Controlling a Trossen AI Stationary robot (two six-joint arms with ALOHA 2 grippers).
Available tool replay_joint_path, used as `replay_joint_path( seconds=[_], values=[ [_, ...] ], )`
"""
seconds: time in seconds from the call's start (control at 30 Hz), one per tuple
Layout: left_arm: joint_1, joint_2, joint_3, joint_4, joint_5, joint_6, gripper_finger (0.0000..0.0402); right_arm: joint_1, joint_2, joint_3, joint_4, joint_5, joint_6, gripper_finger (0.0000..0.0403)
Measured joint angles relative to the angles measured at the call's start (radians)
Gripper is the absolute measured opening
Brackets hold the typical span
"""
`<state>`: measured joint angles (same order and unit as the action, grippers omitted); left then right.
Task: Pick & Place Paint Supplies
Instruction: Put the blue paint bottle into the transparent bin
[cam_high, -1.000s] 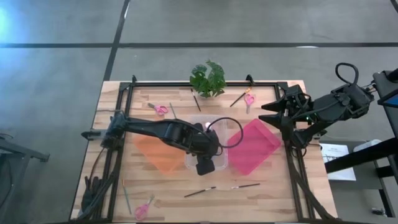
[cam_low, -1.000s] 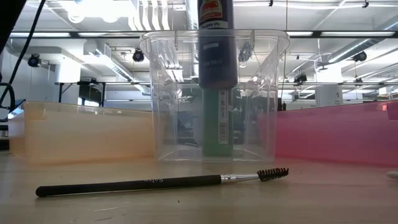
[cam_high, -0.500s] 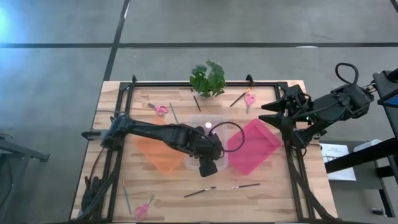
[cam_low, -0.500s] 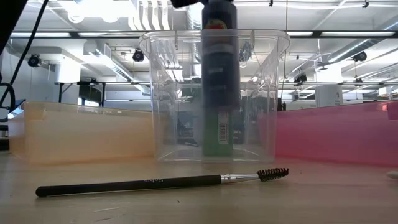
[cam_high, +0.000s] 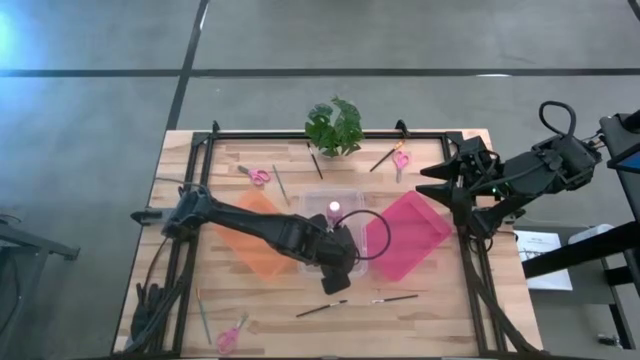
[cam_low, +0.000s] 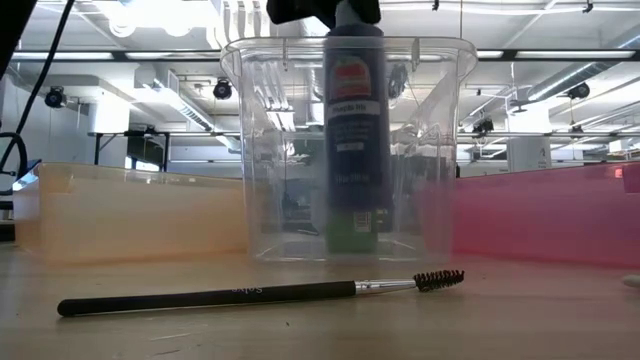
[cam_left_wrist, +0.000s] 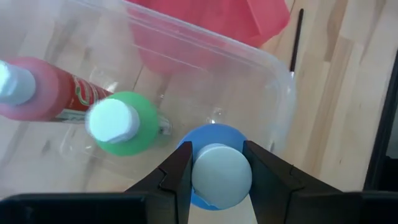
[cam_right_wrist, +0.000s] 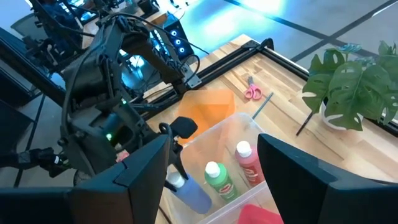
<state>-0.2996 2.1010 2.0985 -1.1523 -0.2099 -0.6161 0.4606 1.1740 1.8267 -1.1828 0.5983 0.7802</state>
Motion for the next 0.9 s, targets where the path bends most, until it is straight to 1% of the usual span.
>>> replay_joint_path(
  seconds=[0.23,0.7,0.9],
  values=[
    [-0.001,0.0,-0.045,0.011,0.0,-0.018,0.0122,0.0,0.0,0.0,-0.017,0.0,0.0,0.0241],
    [0.004,0.0,-0.046,0.031,-0.004,-0.017,0.0122,0.0,0.0,0.0,-0.018,0.003,-0.014,0.0241],
    [0.004,0.0,-0.096,0.082,-0.005,-0.027,0.0122,0.0,0.0,0.0,-0.018,0.004,-0.017,0.0241]
  ],
)
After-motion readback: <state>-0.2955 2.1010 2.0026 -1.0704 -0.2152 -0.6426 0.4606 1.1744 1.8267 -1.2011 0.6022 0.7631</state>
